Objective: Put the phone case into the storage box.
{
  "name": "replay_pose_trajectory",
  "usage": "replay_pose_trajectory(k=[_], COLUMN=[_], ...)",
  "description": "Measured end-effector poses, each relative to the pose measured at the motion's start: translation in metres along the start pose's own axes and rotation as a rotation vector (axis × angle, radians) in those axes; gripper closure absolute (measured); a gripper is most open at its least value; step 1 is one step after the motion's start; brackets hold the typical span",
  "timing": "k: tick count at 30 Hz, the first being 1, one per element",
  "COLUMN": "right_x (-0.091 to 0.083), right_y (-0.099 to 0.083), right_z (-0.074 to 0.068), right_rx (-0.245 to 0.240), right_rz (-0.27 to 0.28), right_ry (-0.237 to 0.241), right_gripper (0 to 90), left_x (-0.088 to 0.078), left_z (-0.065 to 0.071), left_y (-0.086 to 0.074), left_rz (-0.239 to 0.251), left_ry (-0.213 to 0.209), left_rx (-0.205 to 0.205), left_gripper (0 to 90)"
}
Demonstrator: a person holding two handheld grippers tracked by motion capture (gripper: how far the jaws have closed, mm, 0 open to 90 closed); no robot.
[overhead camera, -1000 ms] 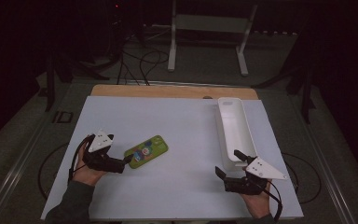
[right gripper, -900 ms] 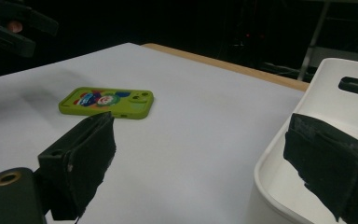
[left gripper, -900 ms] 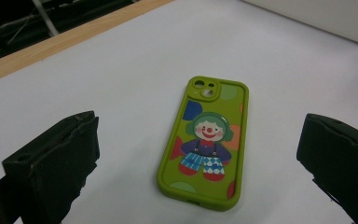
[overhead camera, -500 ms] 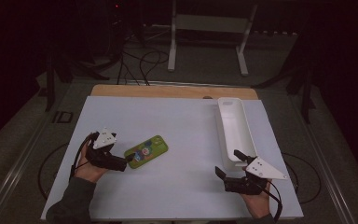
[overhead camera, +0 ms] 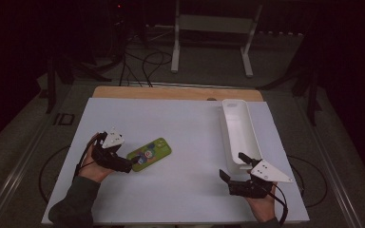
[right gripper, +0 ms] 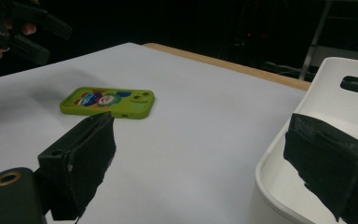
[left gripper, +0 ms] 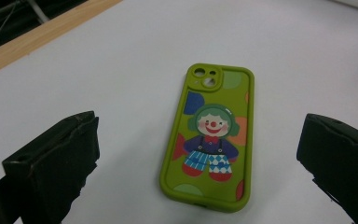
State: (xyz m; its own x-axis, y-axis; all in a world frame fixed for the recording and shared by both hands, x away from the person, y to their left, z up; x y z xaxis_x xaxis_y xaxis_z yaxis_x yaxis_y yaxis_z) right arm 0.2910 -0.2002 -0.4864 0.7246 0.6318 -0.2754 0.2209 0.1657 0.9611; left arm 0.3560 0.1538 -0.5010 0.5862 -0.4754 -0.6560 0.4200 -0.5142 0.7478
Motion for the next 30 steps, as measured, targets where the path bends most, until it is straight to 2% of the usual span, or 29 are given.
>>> replay_pose_trajectory(k=[15,30], right_x=[0.000,0.000], right_y=[0.000,0.000], right_z=[0.000,-0.001], right_rx=[0.000,-0.002], right_rz=[-0.002,-0.003], right_ry=[0.001,0.001], right_gripper=[8.5,8.5], left_x=[0.013,0.028], left_z=[0.000,0.000], left_y=[-0.003,-0.009], left_rz=[-0.066,-0.145], left_ry=[0.003,-0.009], left_rx=[0.028,0.039], left_gripper=[0.0,0.0])
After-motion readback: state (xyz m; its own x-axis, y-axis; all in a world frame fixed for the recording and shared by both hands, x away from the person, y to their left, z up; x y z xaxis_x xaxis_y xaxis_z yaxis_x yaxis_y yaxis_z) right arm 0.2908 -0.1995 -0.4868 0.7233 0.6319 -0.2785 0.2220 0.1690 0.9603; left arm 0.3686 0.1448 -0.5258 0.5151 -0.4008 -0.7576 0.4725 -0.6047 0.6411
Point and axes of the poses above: each handheld gripper's, and its own axes: x roughly forward along the jaws, y roughly out of its top, z roughly to its right, the point moved 8 cm from there along x, roughly forward along the jaws, and after that the axes turned 1 degree about y, right-handed, at the moved point
